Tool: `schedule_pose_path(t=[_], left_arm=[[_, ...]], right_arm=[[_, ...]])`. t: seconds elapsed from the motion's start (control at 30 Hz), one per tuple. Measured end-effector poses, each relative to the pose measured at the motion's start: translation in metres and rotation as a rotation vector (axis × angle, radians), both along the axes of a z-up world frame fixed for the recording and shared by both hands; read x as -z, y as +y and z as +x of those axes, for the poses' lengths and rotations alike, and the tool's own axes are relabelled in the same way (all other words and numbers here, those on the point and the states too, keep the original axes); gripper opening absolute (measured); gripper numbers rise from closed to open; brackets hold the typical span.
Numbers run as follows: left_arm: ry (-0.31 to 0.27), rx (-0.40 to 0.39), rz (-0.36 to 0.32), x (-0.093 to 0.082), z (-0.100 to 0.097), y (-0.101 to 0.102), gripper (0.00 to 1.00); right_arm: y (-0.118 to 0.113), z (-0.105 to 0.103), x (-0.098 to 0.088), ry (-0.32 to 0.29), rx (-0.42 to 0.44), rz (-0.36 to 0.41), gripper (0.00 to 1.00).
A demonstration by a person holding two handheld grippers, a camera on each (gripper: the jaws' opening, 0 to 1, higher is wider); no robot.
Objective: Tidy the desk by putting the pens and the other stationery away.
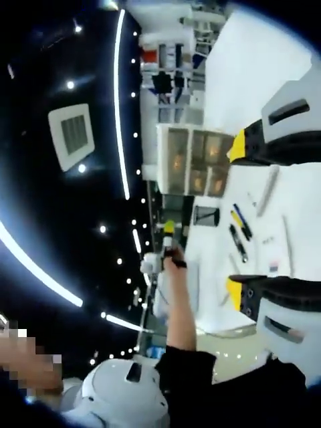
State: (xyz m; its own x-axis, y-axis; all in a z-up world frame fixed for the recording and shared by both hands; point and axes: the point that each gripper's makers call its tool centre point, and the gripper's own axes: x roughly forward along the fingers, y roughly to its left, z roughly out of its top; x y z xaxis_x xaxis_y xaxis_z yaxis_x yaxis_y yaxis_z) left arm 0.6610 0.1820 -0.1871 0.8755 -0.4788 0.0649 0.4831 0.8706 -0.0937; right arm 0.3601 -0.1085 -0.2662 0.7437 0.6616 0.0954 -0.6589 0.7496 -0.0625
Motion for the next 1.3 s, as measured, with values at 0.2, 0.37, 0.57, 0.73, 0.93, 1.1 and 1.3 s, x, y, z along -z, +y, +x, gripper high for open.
schedule_pose_path(t=[0.2, 0.37, 0.57, 0.73, 0.93, 1.1, 1.3], left_arm=[[0.061, -0.075, 0.045, 0.015, 0.031, 0.011, 0.10], [0.078, -0.091, 0.050, 0.024, 0.039, 0.008, 0.10], [0.076, -0.098, 0.089, 0.030, 0.039, 0.001, 0.11], [0.071, -0.093, 0.093, 0.029, 0.039, -0.003, 0.11], [0.077, -0.098, 0.123, 0.034, 0.041, -0.002, 0.11], [0.079, -0.111, 0.134, 0.037, 0.045, 0.001, 0.11], [0.077, -0.115, 0.158, 0.042, 0.048, 0.002, 0.11]], right_arm=[[-0.007, -0.004, 0.005, 0.011, 0.014, 0.045, 0.61], [-0.008, -0.005, 0.005, 0.012, 0.023, 0.054, 0.61], [-0.006, -0.006, 0.005, 0.013, 0.024, 0.063, 0.61], [-0.002, -0.006, 0.004, 0.014, 0.016, 0.070, 0.60], [0.001, -0.007, 0.003, 0.013, 0.011, 0.077, 0.60], [-0.001, -0.007, 0.001, 0.012, 0.014, 0.082, 0.60], [-0.002, -0.007, 0.001, 0.014, 0.016, 0.086, 0.60]])
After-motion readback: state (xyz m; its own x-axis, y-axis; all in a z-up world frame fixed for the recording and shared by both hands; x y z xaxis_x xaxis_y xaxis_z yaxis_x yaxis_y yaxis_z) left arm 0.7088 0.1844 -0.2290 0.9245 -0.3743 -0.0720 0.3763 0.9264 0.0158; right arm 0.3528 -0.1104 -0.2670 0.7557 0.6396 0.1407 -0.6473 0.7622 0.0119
